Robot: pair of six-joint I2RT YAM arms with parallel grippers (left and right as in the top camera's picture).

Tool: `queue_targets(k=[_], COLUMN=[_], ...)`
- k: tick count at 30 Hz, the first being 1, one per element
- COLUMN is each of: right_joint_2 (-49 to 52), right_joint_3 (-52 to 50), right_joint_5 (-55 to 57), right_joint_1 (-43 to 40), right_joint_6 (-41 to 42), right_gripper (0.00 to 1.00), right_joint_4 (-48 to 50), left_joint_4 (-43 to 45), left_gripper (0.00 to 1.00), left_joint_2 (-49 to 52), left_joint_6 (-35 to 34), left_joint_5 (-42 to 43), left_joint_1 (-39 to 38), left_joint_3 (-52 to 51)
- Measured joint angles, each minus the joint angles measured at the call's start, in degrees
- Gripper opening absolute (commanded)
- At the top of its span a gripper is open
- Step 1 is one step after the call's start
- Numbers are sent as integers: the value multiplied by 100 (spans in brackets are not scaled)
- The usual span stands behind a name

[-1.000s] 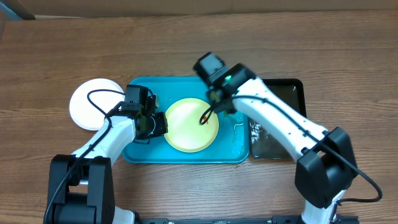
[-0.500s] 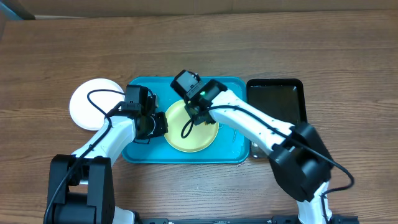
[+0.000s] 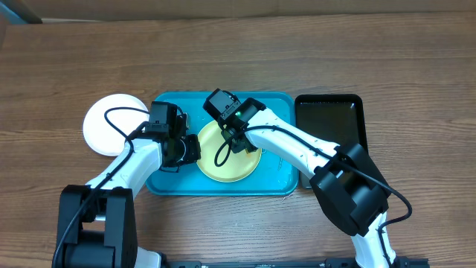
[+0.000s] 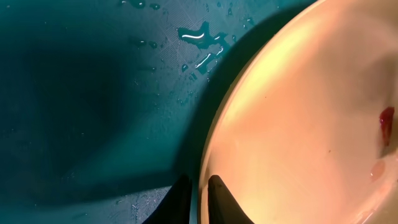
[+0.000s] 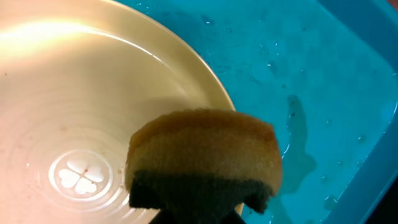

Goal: Clean dirty plates on tray and stack at the side
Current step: 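Scrub the yellow plate held by the left gripper with the sponge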

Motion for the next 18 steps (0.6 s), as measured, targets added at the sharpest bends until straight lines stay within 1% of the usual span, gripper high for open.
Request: queue_targets(k=[11, 12, 13, 14, 15, 17, 18], right_joint_2=[0, 0, 0, 0, 0, 0, 0], right_joint_3=[-61, -96, -146, -190, -243, -361, -420], right_joint_5=[203, 208, 208, 192, 190, 186, 173], right_joint_1=[-28, -42, -66, -81, -105, -131, -149], right_joint_6=[-2, -2, 9, 26, 11, 15, 7], right_gripper=[4, 8, 14, 24, 30, 30, 27], right_joint_4=[146, 201, 284, 363, 437, 570, 627], left_joint_4=[-11, -11, -11, -11, -11, -11, -11], left_gripper=[14, 14, 14, 14, 14, 14, 14], left_joint_2=[0, 0, 0, 0, 0, 0, 0], left_joint_6=[0, 0, 2, 2, 2, 2, 0], left_joint_5=[0, 0, 0, 0, 0, 0, 4], left_joint_1=[0, 0, 0, 0, 0, 0, 0], left_joint_3=[0, 0, 0, 0, 0, 0, 0])
